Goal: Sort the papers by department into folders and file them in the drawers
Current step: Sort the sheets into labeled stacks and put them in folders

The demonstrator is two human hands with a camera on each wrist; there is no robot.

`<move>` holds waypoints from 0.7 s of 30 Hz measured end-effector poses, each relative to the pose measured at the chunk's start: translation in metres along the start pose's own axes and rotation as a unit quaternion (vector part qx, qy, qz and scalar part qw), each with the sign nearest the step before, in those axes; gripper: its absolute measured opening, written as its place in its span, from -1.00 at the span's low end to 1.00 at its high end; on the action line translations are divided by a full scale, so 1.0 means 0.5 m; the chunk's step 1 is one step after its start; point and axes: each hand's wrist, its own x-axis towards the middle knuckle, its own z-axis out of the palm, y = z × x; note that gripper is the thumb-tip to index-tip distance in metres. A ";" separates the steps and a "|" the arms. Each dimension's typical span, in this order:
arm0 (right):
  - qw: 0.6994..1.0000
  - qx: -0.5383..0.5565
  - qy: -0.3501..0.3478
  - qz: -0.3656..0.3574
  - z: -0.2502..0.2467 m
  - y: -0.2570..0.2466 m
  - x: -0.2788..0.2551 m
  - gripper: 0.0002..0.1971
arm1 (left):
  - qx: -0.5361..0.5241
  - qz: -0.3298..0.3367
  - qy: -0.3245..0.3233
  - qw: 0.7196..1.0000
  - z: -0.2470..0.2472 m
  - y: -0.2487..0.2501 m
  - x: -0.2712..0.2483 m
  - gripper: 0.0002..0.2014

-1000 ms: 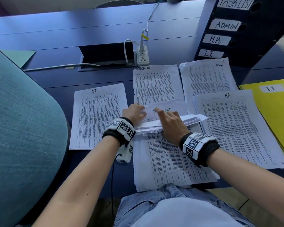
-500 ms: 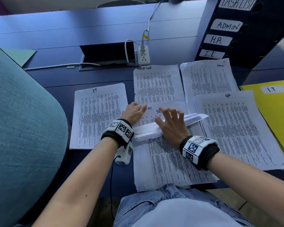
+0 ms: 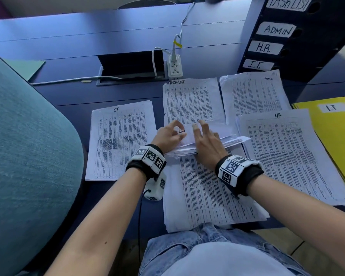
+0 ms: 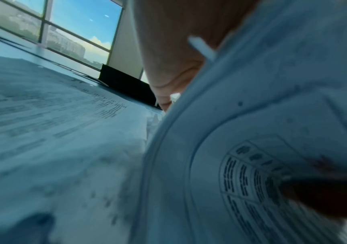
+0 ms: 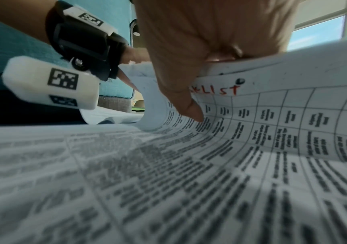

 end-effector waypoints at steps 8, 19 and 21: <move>0.994 -0.097 0.004 -0.043 0.021 0.004 -0.027 -0.47 | 0.010 -0.042 0.050 0.998 -0.015 -0.025 0.017 -0.67; 0.993 -0.112 0.019 -0.043 0.046 0.003 -0.037 -0.50 | 0.182 -0.041 0.033 0.982 0.004 -0.048 0.023 -0.58; 0.994 -0.101 0.017 -0.028 0.033 0.000 -0.038 -0.53 | 0.183 -0.018 0.045 0.982 0.002 -0.052 0.022 -0.68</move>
